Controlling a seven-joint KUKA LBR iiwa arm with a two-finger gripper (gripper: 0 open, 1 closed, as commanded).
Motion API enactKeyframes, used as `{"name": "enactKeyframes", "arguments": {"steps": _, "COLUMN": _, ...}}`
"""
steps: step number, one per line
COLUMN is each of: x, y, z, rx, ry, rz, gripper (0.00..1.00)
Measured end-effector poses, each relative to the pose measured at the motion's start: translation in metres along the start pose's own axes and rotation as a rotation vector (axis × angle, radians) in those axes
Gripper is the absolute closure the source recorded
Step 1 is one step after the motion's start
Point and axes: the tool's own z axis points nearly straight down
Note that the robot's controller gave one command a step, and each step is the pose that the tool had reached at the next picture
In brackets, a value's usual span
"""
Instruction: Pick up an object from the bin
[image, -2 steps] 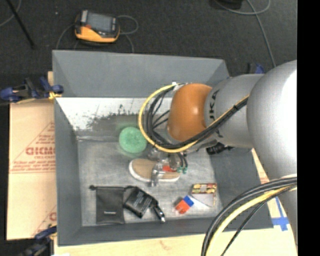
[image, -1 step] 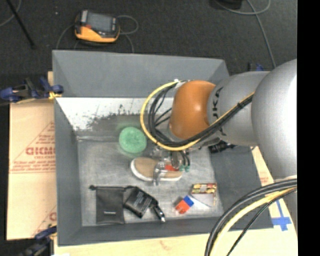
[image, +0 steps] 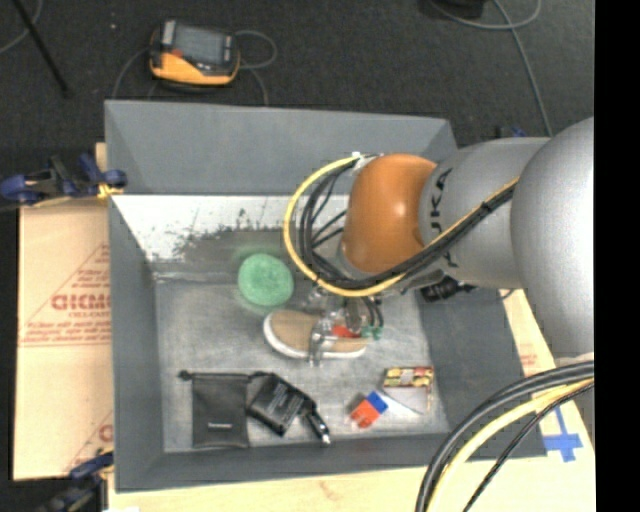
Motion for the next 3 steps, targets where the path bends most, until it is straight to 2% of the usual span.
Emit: {"name": "enactKeyframes", "arguments": {"steps": 3, "x": 0.0, "y": 0.0, "z": -0.032, "rx": 0.0, "ry": -0.001, "rz": -0.001, "gripper": 1.0}}
